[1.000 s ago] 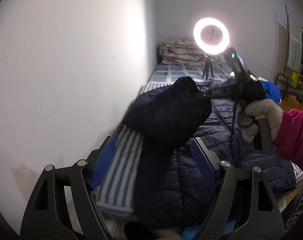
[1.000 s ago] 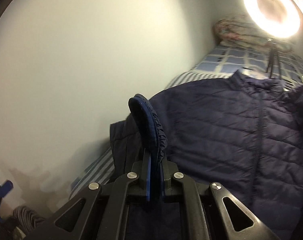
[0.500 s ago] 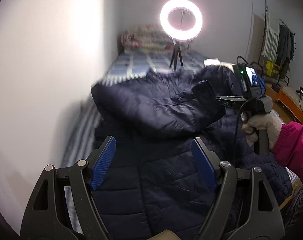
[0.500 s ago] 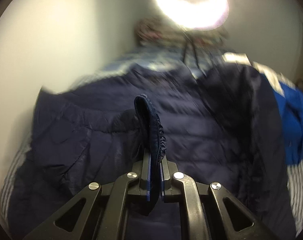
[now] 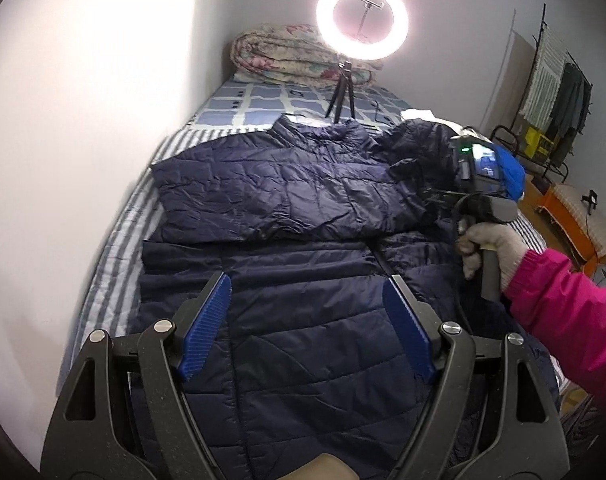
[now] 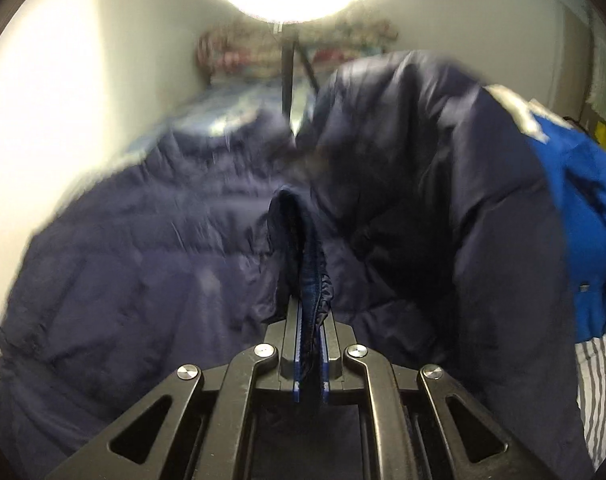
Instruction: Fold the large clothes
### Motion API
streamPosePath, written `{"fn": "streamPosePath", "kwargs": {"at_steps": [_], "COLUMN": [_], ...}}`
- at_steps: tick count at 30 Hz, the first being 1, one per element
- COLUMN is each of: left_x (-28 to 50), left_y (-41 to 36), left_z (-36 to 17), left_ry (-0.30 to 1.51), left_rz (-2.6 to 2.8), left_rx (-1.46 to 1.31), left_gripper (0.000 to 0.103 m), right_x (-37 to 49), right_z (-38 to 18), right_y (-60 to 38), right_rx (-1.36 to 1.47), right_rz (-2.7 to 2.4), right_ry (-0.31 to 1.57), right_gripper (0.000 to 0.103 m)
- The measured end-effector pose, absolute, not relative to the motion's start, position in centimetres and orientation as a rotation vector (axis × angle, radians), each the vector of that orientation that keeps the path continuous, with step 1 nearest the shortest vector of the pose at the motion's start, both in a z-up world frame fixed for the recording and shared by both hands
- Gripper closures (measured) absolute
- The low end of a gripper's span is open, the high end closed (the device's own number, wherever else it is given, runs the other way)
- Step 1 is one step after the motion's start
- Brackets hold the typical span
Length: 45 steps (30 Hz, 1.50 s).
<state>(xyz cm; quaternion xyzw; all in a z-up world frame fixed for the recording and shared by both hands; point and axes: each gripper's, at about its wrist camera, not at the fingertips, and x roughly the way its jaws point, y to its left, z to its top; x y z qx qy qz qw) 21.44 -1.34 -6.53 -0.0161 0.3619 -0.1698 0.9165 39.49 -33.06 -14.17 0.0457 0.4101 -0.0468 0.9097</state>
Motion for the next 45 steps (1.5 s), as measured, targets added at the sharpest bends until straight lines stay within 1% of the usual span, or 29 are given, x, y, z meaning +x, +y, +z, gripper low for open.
{"fn": "streamPosePath", "kwargs": {"at_steps": [1,3,5,9,14,19,25,26,30,35,39,42,45], "left_x": [21.4,21.4,21.2,20.8,20.1,19.0,18.2,17.9,16.0,13.4,11.0,9.0,7.1], "left_y": [-1.5,-2.0,-2.3,-2.9,-3.7,-5.2,-6.2,-6.5,-9.6,-15.4,-21.2,-25.8,-30.3], "left_z": [-6.6,-6.5,-6.3,-6.0,-5.8,-5.3,-4.9,-4.8,-4.6,-4.9,-5.3,-5.8,-6.6], "left_ry": [0.746,0.747,0.742,0.742,0.746,0.719,0.729,0.726,0.712,0.721,0.723,0.727,0.737], "left_rz": [-0.350,-0.360,-0.370,-0.383,-0.397,-0.407,-0.460,-0.474,-0.546,-0.665,-0.788,-0.886,-0.969], "left_rx": [-0.029,-0.025,-0.014,-0.007,0.000,0.049,0.001,0.000,0.037,0.074,0.133,0.187,0.247], "left_gripper": [0.022,0.022,0.022,0.022,0.022,0.022,0.022,0.022,0.022,0.022,0.022,0.022,0.022], "right_x": [39.5,39.1,38.1,36.2,32.0,25.5,17.5,16.0,10.6,3.7,-0.2,-3.0,-5.1], "right_z": [-14.4,-14.4,-13.5,-11.3,-6.6,-1.5,1.8,2.0,2.5,1.8,0.9,0.3,0.1], "right_y": [-33.0,-32.9,-33.1,-33.6,-34.2,-36.0,-39.0,-39.8,-42.6,-45.8,-47.0,-47.5,-48.1], "right_rx": [0.075,0.063,0.076,0.121,0.124,0.125,0.093,0.099,0.135,0.142,0.140,0.113,0.112], "right_rz": [-0.097,-0.092,-0.075,-0.017,0.032,0.032,-0.027,-0.040,-0.109,-0.244,-0.306,-0.354,-0.391], "right_ry": [0.862,0.861,0.840,0.808,0.738,0.662,0.624,0.620,0.612,0.636,0.659,0.666,0.668], "right_gripper": [0.095,0.079,0.075,0.073,0.072,0.071,0.071,0.070,0.062,0.062,0.061,0.056,0.055]}}
